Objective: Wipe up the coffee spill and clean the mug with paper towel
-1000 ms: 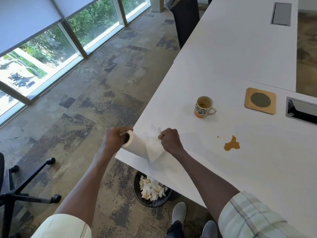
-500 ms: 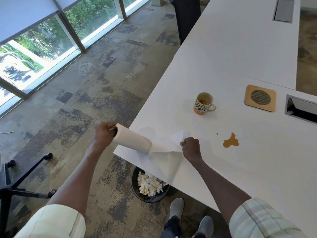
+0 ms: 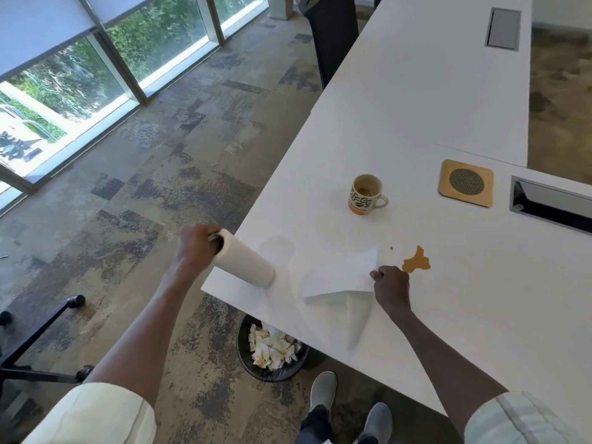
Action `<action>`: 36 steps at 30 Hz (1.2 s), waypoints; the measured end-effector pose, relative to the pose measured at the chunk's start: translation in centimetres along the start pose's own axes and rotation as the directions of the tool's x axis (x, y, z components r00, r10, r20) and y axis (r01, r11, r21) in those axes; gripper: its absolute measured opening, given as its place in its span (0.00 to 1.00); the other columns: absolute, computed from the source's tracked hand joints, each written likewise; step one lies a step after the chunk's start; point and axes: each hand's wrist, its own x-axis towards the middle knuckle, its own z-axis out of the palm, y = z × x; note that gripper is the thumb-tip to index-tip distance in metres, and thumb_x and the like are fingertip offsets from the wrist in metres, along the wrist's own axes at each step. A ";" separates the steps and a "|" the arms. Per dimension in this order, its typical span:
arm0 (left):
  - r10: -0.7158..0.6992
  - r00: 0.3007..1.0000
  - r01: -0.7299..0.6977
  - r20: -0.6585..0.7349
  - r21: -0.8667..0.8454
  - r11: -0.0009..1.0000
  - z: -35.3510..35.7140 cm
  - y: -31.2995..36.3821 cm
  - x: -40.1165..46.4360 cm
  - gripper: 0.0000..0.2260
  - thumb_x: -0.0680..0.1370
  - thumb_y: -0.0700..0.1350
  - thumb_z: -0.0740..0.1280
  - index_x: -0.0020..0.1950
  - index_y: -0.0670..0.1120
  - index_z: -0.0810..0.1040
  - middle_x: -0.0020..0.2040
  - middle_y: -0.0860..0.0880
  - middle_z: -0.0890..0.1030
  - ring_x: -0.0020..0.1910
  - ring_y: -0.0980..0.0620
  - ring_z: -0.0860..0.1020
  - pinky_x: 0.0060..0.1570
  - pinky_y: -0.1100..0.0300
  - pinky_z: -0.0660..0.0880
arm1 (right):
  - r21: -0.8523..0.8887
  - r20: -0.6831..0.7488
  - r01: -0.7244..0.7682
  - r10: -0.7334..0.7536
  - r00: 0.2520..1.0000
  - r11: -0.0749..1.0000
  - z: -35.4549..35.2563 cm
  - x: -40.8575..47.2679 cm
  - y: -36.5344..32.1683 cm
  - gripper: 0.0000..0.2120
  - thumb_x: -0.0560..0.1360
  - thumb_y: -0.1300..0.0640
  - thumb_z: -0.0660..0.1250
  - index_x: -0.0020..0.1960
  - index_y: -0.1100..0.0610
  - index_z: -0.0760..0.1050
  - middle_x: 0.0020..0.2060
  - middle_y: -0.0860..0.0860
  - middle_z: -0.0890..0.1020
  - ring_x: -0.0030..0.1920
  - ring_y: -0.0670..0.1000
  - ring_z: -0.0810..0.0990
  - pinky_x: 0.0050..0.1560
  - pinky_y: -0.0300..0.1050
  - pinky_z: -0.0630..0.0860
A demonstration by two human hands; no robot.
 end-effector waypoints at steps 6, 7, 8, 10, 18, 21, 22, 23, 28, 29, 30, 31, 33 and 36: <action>0.019 0.989 -0.023 0.145 0.024 0.999 1.4 3.0 -0.2 0.14 0.75 0.32 0.69 0.56 0.45 0.87 0.49 0.41 0.87 0.47 0.42 0.83 0.44 0.54 0.77 | 0.126 -0.016 0.086 -0.084 0.996 0.988 -1.5 -0.4 -3.0 0.25 0.76 0.67 0.67 0.27 0.59 0.58 0.20 0.45 0.62 0.23 0.42 0.60 0.26 0.34 0.57; -0.005 0.985 0.000 0.170 0.029 1.000 1.5 3.4 -0.1 0.15 0.76 0.33 0.69 0.58 0.45 0.86 0.52 0.40 0.86 0.51 0.41 0.83 0.47 0.53 0.77 | 0.137 -0.017 0.091 -0.089 0.996 0.986 -1.8 -0.4 -3.3 0.24 0.76 0.65 0.68 0.27 0.60 0.59 0.20 0.47 0.63 0.23 0.42 0.60 0.26 0.34 0.58; -0.027 0.981 0.022 0.192 0.030 0.999 1.4 3.7 0.0 0.16 0.76 0.33 0.68 0.60 0.45 0.85 0.55 0.41 0.86 0.54 0.41 0.83 0.49 0.53 0.77 | 0.145 -0.014 0.097 -0.096 0.995 0.985 -2.1 -0.4 -3.6 0.23 0.76 0.63 0.69 0.27 0.61 0.61 0.20 0.49 0.64 0.24 0.43 0.60 0.27 0.34 0.58; -0.059 0.968 0.058 0.245 0.011 0.998 1.2 4.2 0.2 0.16 0.77 0.35 0.69 0.64 0.44 0.84 0.59 0.41 0.85 0.60 0.41 0.81 0.54 0.52 0.74 | 0.155 -0.007 0.113 -0.113 0.994 0.981 -2.7 -0.4 -4.0 0.22 0.76 0.60 0.69 0.28 0.64 0.65 0.21 0.53 0.67 0.25 0.48 0.62 0.27 0.36 0.59; -0.155 0.879 0.249 0.451 -0.158 0.956 -0.7 5.5 1.1 0.21 0.78 0.34 0.67 0.70 0.43 0.78 0.68 0.43 0.80 0.67 0.43 0.78 0.69 0.43 0.72 | 0.168 -0.059 0.134 -0.126 0.990 0.977 -5.8 -0.7 -4.5 0.22 0.74 0.58 0.68 0.26 0.63 0.64 0.21 0.54 0.65 0.25 0.50 0.62 0.28 0.43 0.60; -0.147 0.859 0.256 0.490 -0.164 0.953 -0.9 5.5 1.0 0.20 0.78 0.35 0.68 0.70 0.43 0.78 0.67 0.43 0.81 0.65 0.44 0.79 0.68 0.44 0.74 | 0.193 -0.045 0.125 -0.118 0.992 0.973 -6.5 -0.8 -4.5 0.22 0.74 0.58 0.68 0.27 0.65 0.65 0.21 0.54 0.66 0.25 0.50 0.63 0.29 0.43 0.59; -0.146 0.852 0.261 0.503 -0.166 0.951 -0.9 5.5 1.0 0.20 0.78 0.35 0.69 0.71 0.44 0.78 0.67 0.43 0.81 0.64 0.44 0.79 0.66 0.45 0.74 | 0.203 -0.043 0.121 -0.115 0.992 0.972 -6.8 -0.9 -4.5 0.22 0.74 0.58 0.69 0.26 0.64 0.64 0.21 0.54 0.65 0.25 0.50 0.62 0.28 0.43 0.59; -0.146 0.846 0.267 0.514 -0.170 0.949 -1.0 5.5 1.0 0.21 0.78 0.36 0.69 0.71 0.44 0.77 0.67 0.43 0.81 0.64 0.44 0.79 0.65 0.47 0.74 | 0.214 -0.042 0.117 -0.110 0.993 0.970 -7.0 -1.0 -4.6 0.22 0.73 0.58 0.69 0.26 0.61 0.63 0.21 0.53 0.64 0.25 0.49 0.61 0.28 0.43 0.58; -0.083 0.900 0.125 0.427 -0.070 0.990 -1.3 7.3 0.7 0.33 0.67 0.53 0.80 0.70 0.47 0.76 0.69 0.44 0.78 0.67 0.44 0.76 0.61 0.49 0.71 | 0.313 -0.035 0.060 -0.052 0.998 0.948 -8.5 -1.3 -5.2 0.24 0.73 0.57 0.70 0.25 0.57 0.60 0.22 0.50 0.60 0.25 0.49 0.59 0.29 0.43 0.57; -0.033 0.923 0.041 0.383 -0.014 0.999 -1.2 8.2 0.7 0.37 0.67 0.53 0.82 0.73 0.48 0.74 0.72 0.45 0.76 0.71 0.43 0.73 0.63 0.49 0.70 | 0.325 -0.038 0.052 -0.042 0.998 0.944 -8.9 -1.4 -5.4 0.25 0.73 0.57 0.70 0.24 0.56 0.59 0.21 0.49 0.60 0.25 0.49 0.59 0.29 0.43 0.57; 0.039 0.937 -0.048 0.348 0.019 0.999 -1.0 9.3 0.6 0.40 0.66 0.54 0.82 0.75 0.48 0.72 0.74 0.45 0.74 0.74 0.42 0.70 0.66 0.48 0.69 | 0.335 -0.041 0.047 -0.035 0.999 0.941 -9.3 -1.5 -5.5 0.25 0.73 0.56 0.70 0.24 0.56 0.59 0.21 0.49 0.60 0.25 0.49 0.59 0.29 0.43 0.57; 0.109 0.936 -0.126 0.334 0.029 0.992 -0.7 10.4 0.4 0.43 0.65 0.55 0.83 0.76 0.48 0.70 0.77 0.45 0.71 0.77 0.43 0.66 0.71 0.47 0.66 | 0.343 -0.043 0.044 -0.031 0.999 0.938 -9.7 -1.5 -5.7 0.25 0.73 0.56 0.70 0.24 0.56 0.59 0.21 0.49 0.60 0.25 0.49 0.59 0.29 0.43 0.57; 0.213 0.909 -0.225 0.357 -0.010 0.974 0.0 12.8 0.0 0.48 0.63 0.59 0.83 0.79 0.49 0.66 0.80 0.47 0.66 0.81 0.47 0.60 0.78 0.47 0.59 | 0.375 -0.035 0.040 -0.029 0.999 0.926 -10.6 -1.6 -6.0 0.24 0.73 0.55 0.70 0.25 0.57 0.62 0.23 0.50 0.63 0.27 0.49 0.61 0.30 0.43 0.58; 0.263 0.867 -0.247 0.423 -0.092 0.965 1.1 16.5 -1.1 0.56 0.59 0.64 0.82 0.81 0.53 0.60 0.81 0.50 0.65 0.80 0.50 0.60 0.76 0.51 0.59 | 0.451 -0.011 0.042 -0.042 0.999 0.891 -12.2 -1.7 -6.2 0.21 0.74 0.54 0.70 0.27 0.59 0.66 0.24 0.50 0.66 0.29 0.50 0.63 0.33 0.43 0.61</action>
